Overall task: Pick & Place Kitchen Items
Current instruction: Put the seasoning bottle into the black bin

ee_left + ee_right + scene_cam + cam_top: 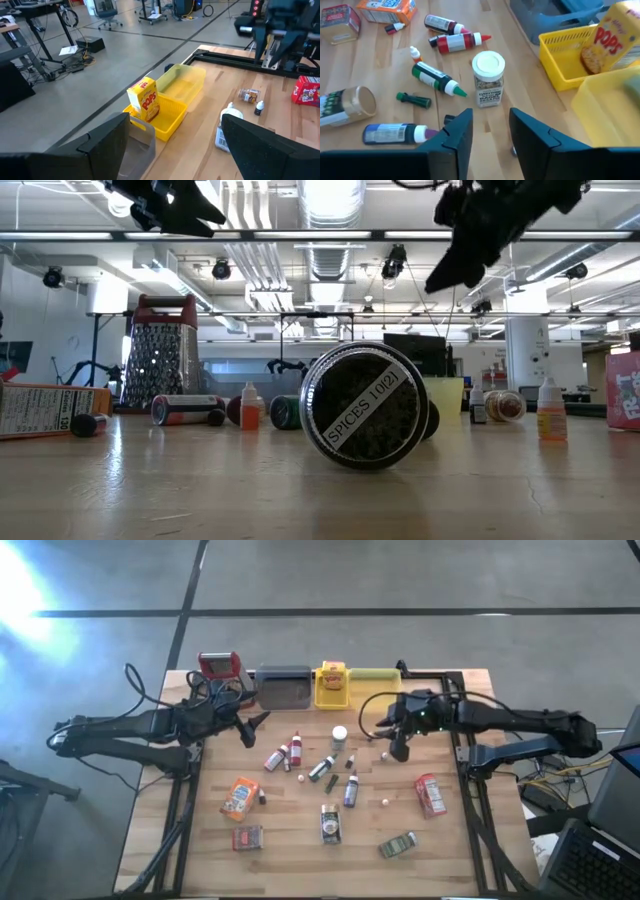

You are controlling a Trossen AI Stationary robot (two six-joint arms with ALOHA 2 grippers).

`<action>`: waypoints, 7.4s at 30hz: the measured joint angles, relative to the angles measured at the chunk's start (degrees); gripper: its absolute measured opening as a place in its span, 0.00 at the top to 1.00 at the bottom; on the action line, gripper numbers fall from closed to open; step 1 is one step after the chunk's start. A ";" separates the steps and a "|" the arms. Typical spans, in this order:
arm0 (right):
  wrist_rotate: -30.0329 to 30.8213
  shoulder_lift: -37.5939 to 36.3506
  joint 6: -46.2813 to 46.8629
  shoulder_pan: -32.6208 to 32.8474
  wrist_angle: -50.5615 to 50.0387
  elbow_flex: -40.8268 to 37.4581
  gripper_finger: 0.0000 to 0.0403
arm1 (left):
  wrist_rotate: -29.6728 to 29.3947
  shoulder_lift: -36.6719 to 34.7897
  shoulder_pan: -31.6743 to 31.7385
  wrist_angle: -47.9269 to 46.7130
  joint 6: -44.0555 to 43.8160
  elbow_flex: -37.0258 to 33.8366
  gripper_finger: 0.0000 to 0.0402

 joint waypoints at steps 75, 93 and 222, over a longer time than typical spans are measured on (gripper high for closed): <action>0.86 42.85 -1.52 -0.68 46.21 -3.56 0.38 | 0.06 0.00 0.00 -0.35 0.00 0.00 0.21; 0.91 42.85 -2.14 -0.72 46.15 -3.56 0.46 | 0.07 -0.01 0.01 -0.35 0.00 0.00 0.21; -8.42 36.99 -17.33 0.94 6.11 24.89 0.49 | 41.05 38.27 10.31 13.85 8.62 13.73 0.21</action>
